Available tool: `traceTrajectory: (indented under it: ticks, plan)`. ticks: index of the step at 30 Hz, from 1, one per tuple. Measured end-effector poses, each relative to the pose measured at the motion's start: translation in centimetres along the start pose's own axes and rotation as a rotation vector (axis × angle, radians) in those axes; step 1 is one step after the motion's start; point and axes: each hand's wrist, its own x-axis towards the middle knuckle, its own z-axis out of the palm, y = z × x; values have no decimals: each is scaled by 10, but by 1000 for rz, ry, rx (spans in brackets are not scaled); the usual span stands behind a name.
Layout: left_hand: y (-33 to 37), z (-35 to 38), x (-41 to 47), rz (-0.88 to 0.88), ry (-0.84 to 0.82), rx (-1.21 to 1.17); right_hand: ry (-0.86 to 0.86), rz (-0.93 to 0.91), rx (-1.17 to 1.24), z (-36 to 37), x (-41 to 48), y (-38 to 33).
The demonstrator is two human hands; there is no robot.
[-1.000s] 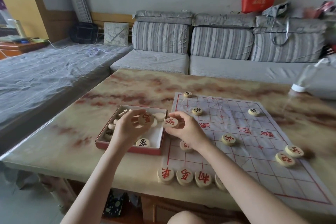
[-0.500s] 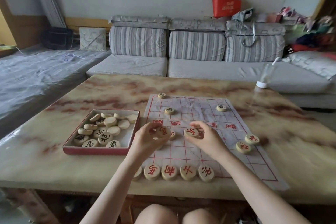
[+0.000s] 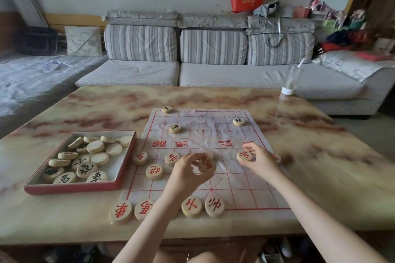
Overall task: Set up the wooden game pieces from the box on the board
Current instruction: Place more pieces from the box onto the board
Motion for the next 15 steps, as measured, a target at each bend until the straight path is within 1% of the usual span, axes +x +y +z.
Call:
traceTrajectory:
  ticks: [7, 10, 13, 15]
  plan:
    - [-1, 10, -1, 6, -2, -22, -20, -52, -160, 9, 10, -4]
    - [-2, 10, 0, 13, -12, -5, -37, -32, -222, 13, 9, -5]
    - [0, 13, 1, 32, -30, 13, -52, -33, -215, 11, 7, -5]
    - [4, 18, 2, 43, -50, 14, -19, -43, -159, 5, 5, -2]
